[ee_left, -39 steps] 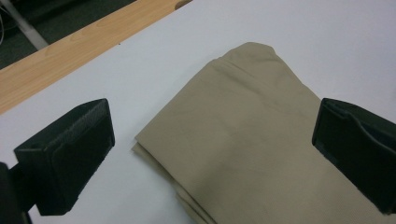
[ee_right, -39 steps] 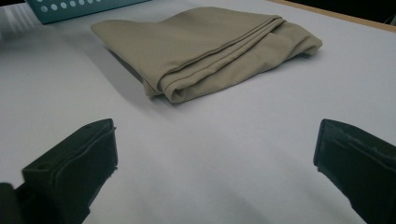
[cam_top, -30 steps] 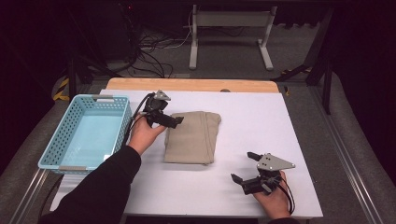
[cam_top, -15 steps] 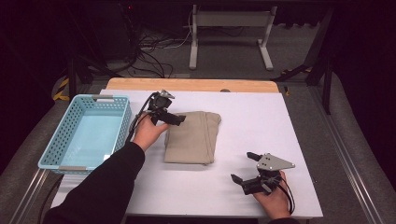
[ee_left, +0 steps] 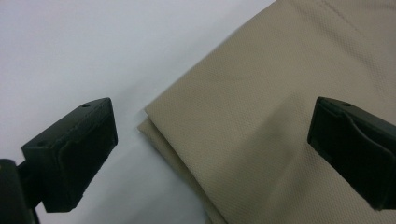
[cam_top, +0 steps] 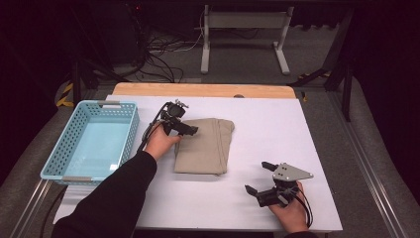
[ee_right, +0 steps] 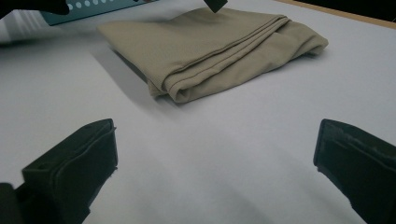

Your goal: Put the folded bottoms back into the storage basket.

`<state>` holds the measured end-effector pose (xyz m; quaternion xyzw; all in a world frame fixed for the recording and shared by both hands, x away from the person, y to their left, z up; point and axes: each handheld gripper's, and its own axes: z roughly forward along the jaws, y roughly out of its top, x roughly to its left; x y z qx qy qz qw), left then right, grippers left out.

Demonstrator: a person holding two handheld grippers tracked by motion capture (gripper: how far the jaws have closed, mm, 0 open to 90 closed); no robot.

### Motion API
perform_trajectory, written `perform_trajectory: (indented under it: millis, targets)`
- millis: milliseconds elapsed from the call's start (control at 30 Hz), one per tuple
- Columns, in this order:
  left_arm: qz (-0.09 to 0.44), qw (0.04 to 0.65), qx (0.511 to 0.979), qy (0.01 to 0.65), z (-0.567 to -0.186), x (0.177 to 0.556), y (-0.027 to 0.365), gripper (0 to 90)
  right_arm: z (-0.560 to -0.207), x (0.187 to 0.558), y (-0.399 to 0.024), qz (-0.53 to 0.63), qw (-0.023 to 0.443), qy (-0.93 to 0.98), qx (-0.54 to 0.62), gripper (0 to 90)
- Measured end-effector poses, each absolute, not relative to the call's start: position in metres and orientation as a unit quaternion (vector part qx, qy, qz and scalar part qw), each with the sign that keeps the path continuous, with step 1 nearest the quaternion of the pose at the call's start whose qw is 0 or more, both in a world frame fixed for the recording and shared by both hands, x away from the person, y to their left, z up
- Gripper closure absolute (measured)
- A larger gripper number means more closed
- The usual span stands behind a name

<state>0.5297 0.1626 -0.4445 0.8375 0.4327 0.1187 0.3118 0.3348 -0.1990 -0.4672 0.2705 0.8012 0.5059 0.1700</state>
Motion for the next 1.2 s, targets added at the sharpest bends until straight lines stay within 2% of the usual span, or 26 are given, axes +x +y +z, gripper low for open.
perform_trajectory:
  millis: [333, 700, 1200]
  targets:
    - [0.120, 0.292, 0.846, 0.430, -0.452, 0.531, 0.153, 2.9, -0.467, 0.335, -0.199, 0.506, 0.171, 0.801, 0.271, 0.4]
    - [0.097, 0.294, 0.840, 0.445, -0.461, 0.535, 0.150, 2.8, -0.467, 0.334, -0.199, 0.507, 0.170, 0.800, 0.272, 0.6]
    - [0.113, 0.306, 0.838, 0.437, -0.464, 0.531, 0.149, 4.2, -0.467, 0.334, -0.199, 0.505, 0.172, 0.802, 0.270, 1.3]
